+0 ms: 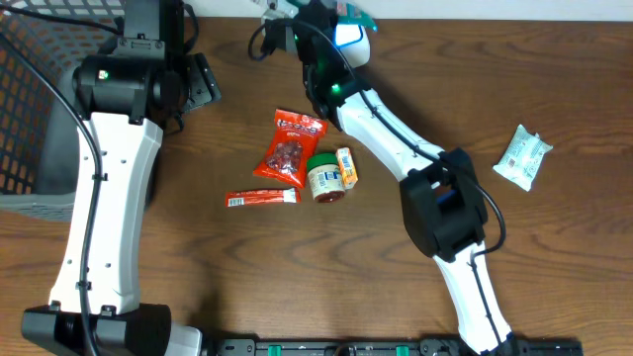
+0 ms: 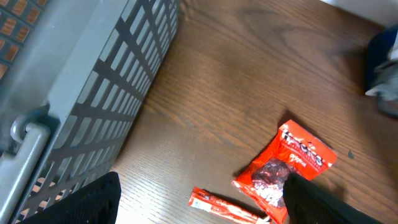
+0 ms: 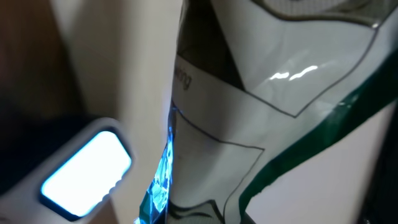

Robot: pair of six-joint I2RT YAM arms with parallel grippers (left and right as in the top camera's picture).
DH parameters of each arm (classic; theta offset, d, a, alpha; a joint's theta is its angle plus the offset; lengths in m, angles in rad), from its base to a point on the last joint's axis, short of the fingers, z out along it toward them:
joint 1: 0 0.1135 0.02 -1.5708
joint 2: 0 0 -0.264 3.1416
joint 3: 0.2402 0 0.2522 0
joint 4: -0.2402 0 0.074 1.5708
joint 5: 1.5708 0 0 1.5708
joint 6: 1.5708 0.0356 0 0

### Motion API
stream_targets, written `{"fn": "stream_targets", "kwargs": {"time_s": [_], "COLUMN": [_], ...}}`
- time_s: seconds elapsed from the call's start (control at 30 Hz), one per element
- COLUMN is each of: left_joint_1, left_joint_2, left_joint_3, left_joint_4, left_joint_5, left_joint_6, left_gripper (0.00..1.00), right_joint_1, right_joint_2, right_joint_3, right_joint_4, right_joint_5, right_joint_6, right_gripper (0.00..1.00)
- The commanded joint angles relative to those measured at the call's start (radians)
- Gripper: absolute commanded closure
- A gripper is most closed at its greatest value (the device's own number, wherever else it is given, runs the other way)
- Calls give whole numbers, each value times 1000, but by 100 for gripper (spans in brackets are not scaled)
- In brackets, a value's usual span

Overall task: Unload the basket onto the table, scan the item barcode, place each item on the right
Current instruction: 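Hold the gloves pack barcode in front of the scanner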

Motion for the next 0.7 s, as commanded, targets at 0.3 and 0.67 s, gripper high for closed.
{"fn": "stream_targets", "kwargs": {"time_s": [0.3, 0.67], "left_joint_1": [3, 3], "left_joint_2": [-20, -20], "left_joint_3": [6, 6], "left_joint_4": [-3, -3], "left_joint_5": [-9, -9], "left_joint_6": [6, 6], "left_gripper": [16, 16], "right_joint_1": [-28, -36], "right_joint_2": [151, 150], "right_joint_3": [8, 8], "right_joint_4": [8, 5], "right_joint_5": [-104, -153], "right_joint_6": [-6, 70], "right_gripper": [99, 99]}}
